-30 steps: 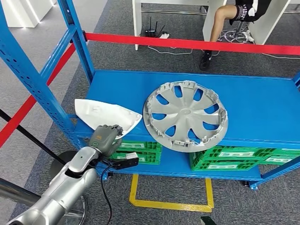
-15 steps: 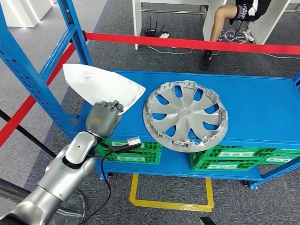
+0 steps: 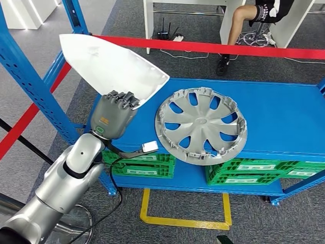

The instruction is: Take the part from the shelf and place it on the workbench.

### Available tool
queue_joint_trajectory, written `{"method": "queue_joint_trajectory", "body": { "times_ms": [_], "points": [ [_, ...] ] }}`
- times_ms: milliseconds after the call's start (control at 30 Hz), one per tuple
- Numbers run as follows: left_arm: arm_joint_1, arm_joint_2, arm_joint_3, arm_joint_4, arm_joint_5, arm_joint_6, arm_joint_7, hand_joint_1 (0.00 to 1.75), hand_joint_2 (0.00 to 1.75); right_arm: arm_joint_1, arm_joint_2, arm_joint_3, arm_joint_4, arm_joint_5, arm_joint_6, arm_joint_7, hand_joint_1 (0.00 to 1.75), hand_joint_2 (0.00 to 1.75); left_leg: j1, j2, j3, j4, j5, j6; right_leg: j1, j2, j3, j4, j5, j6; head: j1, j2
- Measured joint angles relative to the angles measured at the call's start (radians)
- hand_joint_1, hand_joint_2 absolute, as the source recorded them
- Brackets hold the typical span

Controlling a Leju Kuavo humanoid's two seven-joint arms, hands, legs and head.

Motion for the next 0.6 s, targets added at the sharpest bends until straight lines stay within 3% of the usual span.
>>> {"method": "queue_joint_trajectory", "body": {
  "times_ms": [333,600],
  "points": [
    [-0.007,0.009,-0.025,-0.014,0.017,-0.008,-0.004,1.75,1.75,-0.001,0.000,-0.001,0.000,0.005,0.002,0.000,0.00,0.00,0.000,0.000,0.000,0.000,0.000,0.000,0.000,0.000,0.000,0.000,0.000,0.000,0.000,0.000],
    [-0.018,-0.001,-0.063,0.020,0.125,-0.052,-0.066,1.75,1.75,-0.009,0.000,-0.003,0.000,0.012,0.010,0.000,0.00,0.00,0.000,0.000,0.000,0.000,0.000,0.000,0.000,0.000,0.000,0.000,0.000,0.000,0.000,0.000]
  ]
}}
